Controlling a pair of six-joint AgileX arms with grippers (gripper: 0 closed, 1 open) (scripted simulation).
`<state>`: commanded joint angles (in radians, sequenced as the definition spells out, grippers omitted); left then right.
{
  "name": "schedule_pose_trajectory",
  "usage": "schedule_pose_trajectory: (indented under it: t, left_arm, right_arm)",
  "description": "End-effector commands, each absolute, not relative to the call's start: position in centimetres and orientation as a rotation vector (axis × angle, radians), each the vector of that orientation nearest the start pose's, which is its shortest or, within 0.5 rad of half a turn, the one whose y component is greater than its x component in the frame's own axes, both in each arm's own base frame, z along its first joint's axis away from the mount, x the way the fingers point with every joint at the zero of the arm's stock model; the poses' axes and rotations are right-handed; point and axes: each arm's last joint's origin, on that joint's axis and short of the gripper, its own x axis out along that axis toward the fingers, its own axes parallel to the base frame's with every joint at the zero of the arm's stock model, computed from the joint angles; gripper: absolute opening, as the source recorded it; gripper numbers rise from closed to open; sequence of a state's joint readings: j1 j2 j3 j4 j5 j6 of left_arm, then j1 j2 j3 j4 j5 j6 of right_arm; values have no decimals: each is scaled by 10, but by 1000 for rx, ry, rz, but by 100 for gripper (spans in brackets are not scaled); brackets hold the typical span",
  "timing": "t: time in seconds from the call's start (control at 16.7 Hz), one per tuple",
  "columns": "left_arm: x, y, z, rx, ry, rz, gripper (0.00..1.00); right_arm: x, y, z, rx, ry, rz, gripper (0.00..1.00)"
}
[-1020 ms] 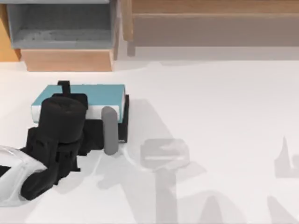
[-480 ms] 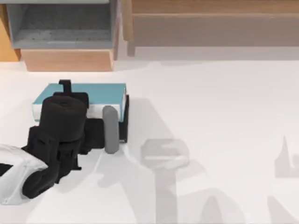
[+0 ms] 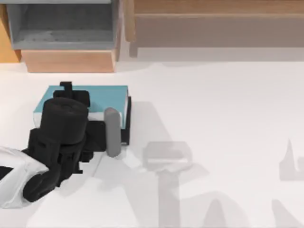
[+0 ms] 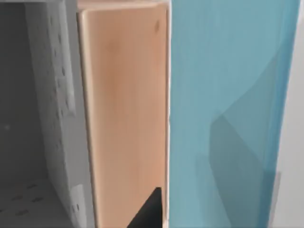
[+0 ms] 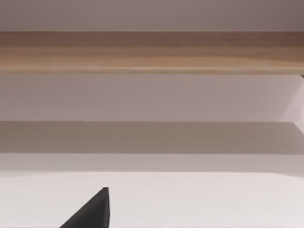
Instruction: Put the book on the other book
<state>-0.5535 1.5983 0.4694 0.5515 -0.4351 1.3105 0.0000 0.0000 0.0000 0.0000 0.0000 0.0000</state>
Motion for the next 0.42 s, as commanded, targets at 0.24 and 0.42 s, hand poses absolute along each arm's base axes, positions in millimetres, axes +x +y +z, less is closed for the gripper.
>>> schedule_pose_trajectory:
  t: [0.24,0.42]
  left_arm:
    - [238,-131,115,1542,381,-438,100]
    - [238,-131,115,1542,381,-438,100]
  right_arm:
    - [106,-1,160,0,0,0,100]
    - [106,-1,160,0,0,0,100]
